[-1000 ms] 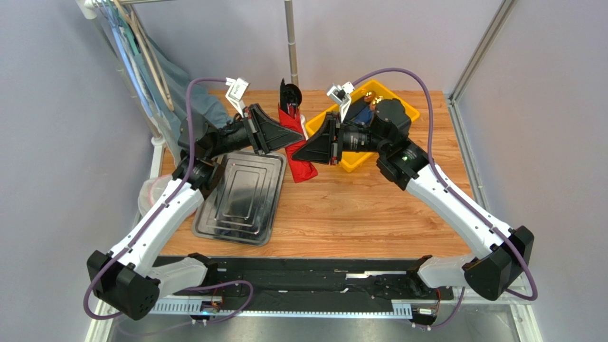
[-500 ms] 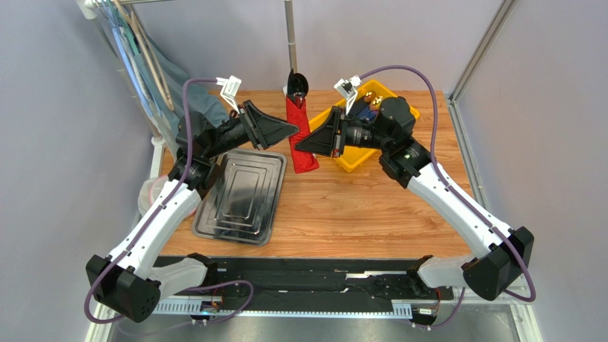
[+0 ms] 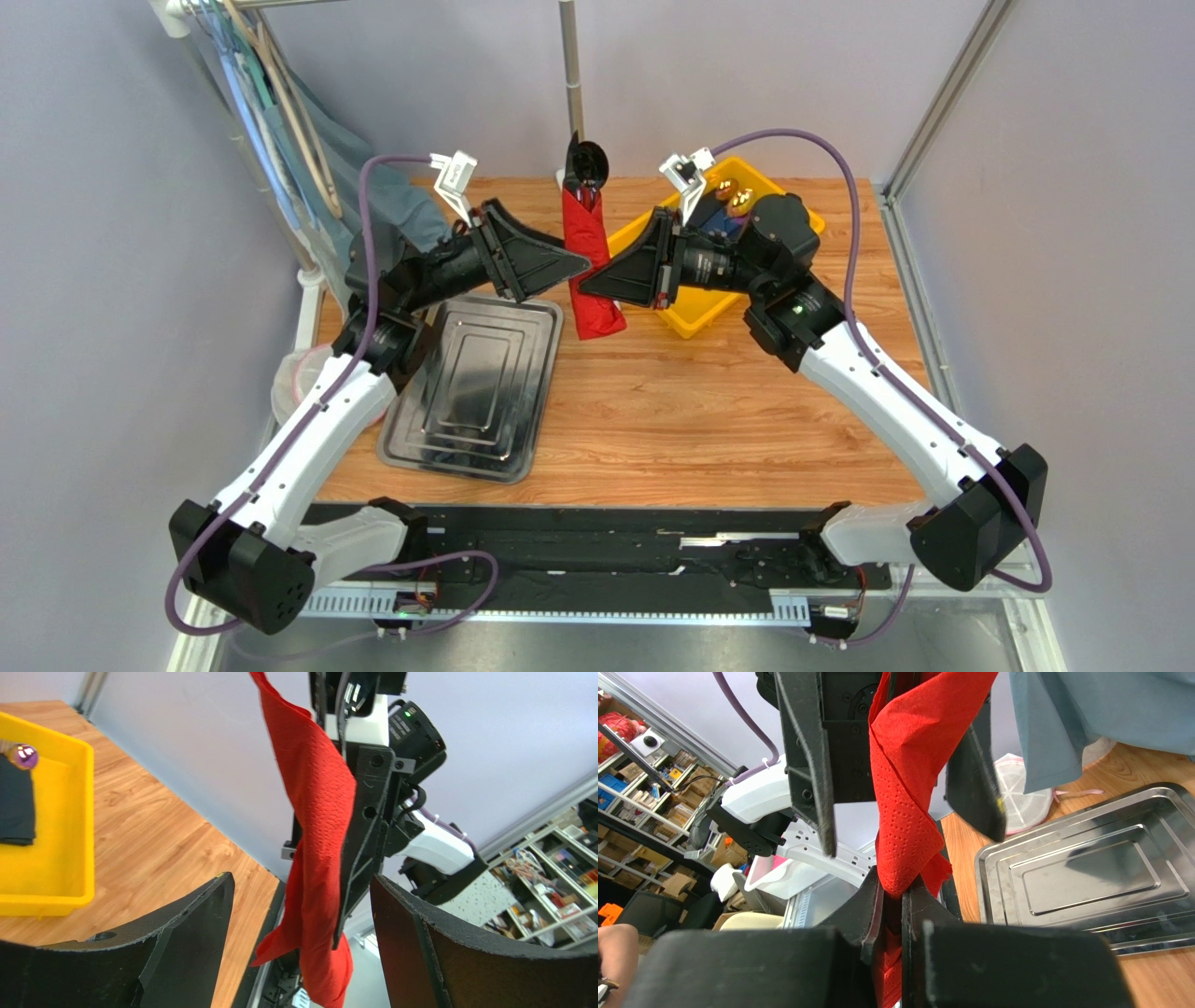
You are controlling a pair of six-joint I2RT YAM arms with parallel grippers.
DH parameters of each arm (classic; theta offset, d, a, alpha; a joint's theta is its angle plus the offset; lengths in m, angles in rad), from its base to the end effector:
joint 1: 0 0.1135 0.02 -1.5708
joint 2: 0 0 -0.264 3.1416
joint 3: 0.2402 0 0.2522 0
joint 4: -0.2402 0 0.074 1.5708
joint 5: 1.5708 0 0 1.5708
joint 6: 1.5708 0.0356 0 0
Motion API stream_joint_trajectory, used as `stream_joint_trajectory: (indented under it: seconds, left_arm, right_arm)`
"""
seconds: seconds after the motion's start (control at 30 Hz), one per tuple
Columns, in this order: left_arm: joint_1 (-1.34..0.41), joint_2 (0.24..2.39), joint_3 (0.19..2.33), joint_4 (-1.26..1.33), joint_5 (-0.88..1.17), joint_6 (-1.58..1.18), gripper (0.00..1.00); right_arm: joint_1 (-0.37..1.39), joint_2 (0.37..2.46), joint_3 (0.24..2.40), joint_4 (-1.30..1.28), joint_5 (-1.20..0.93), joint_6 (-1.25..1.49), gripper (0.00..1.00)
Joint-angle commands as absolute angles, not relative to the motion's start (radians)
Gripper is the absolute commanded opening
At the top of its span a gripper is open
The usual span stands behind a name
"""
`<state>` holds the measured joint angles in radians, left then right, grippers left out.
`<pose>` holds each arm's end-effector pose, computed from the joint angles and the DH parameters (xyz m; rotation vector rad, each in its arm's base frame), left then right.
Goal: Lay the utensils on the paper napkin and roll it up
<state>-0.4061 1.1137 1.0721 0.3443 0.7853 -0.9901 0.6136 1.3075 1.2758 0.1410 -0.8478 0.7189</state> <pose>0.2155 -0.1201 0.4297 0.3443 1.5331 -1.6311 0.2258 0.1917 0.4312 -0.7046 1.6046 1.6347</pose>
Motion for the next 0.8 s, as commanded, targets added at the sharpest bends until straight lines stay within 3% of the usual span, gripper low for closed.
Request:
stream_joint_trajectory:
  seconds: [0.0,0.43,0.6,0.63,0.77]
  left_arm:
    - [-0.443,1.115,1.06,0.42,0.822,-1.025,0.77]
    - [-0.445,1.135,1.08,0.4,0.775,-1.072,0.71]
    - [-0.448,1.135,1.094,0.413,0.787,-1.085,0.46]
    - [-0.446,1.135,1.095,0.411,0.788,-1.086,0.35]
    - [-0.446,1.137,1.098,0.413,0.787,-1.088,0.12]
  right_arm:
    - [0.611,1.287,1.301,0.241,-0.861,0.729,0.0]
    - [0.623,1.273,1.275,0.275,-0.89,0.69,0.0]
    - [0.623,1.276,1.275,0.255,-0.881,0.664,0.0]
    - [0.623,1.276,1.275,0.252,-0.879,0.66,0.0]
    - [0.621,1.281,1.279,0.23,-0.867,0.638,0.0]
